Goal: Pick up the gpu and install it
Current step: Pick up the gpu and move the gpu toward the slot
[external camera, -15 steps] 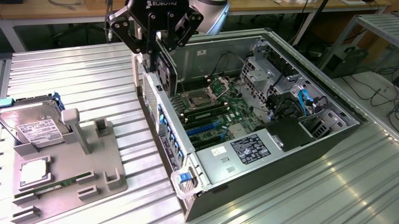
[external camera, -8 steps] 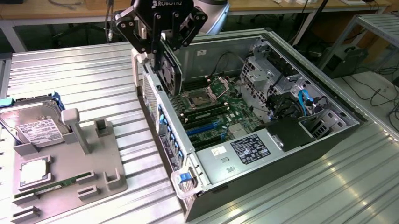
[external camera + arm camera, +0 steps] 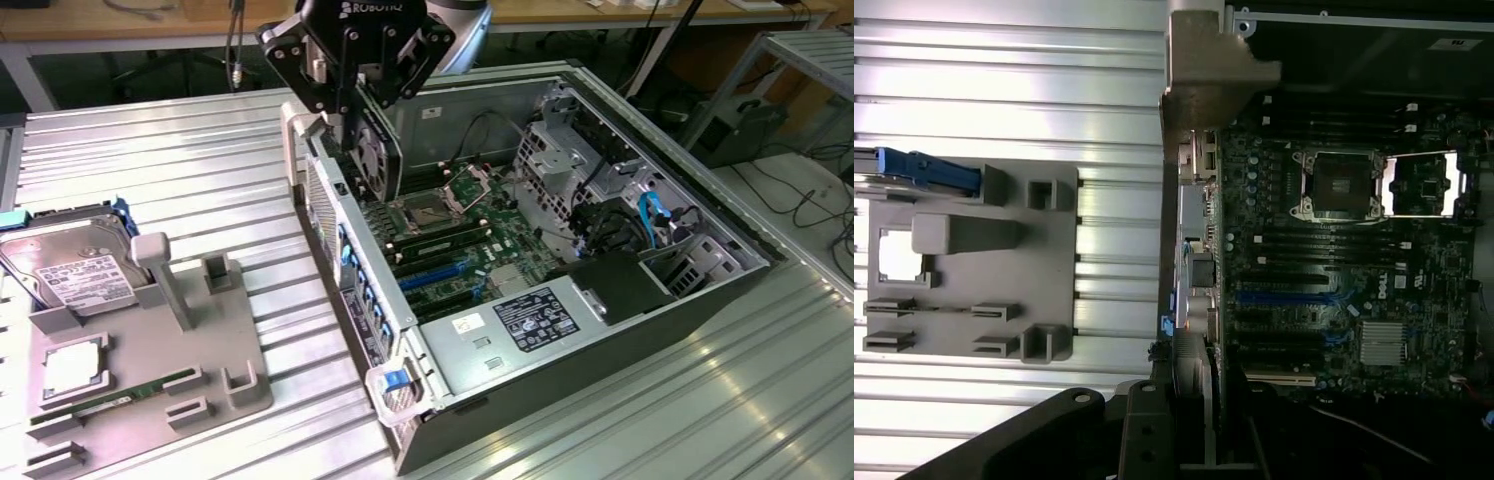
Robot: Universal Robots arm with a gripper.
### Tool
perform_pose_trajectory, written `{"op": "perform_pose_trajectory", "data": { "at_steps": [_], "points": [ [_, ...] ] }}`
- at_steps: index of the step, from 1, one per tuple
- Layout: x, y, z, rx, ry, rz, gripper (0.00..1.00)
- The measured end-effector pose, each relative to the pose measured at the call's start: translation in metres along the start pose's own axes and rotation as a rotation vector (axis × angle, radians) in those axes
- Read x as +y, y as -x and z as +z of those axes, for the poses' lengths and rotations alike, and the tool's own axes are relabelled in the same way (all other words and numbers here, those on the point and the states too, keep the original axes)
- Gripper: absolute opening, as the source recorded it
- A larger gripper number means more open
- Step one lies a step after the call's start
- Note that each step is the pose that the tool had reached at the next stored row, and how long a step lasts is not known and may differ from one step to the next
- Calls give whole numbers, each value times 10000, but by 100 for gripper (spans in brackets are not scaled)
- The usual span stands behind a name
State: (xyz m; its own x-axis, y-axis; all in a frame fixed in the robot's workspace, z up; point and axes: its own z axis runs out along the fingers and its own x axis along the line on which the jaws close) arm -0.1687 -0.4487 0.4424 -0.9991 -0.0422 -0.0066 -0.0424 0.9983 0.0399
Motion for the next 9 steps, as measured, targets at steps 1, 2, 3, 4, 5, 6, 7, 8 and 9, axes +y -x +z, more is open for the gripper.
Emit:
{"op": "perform_pose_trajectory", "data": {
  "at_steps": [1, 2, 3, 4, 5, 6, 7, 8, 9],
  "points": [
    [0, 9, 1, -1, 1, -2, 29],
    [-1, 20, 2, -1, 1, -6, 29],
    [-1, 30, 2, 0, 1, -9, 29],
    [-2, 44, 2, 0, 1, -13, 29],
    [-3, 55, 3, 0, 1, -16, 29],
    [-3, 62, 3, 0, 0, -19, 29],
    [-3, 74, 4, 0, 1, -23, 29],
    [-4, 87, 4, 1, 1, -28, 29],
    [-4, 95, 5, 1, 1, -30, 29]
  ]
}}
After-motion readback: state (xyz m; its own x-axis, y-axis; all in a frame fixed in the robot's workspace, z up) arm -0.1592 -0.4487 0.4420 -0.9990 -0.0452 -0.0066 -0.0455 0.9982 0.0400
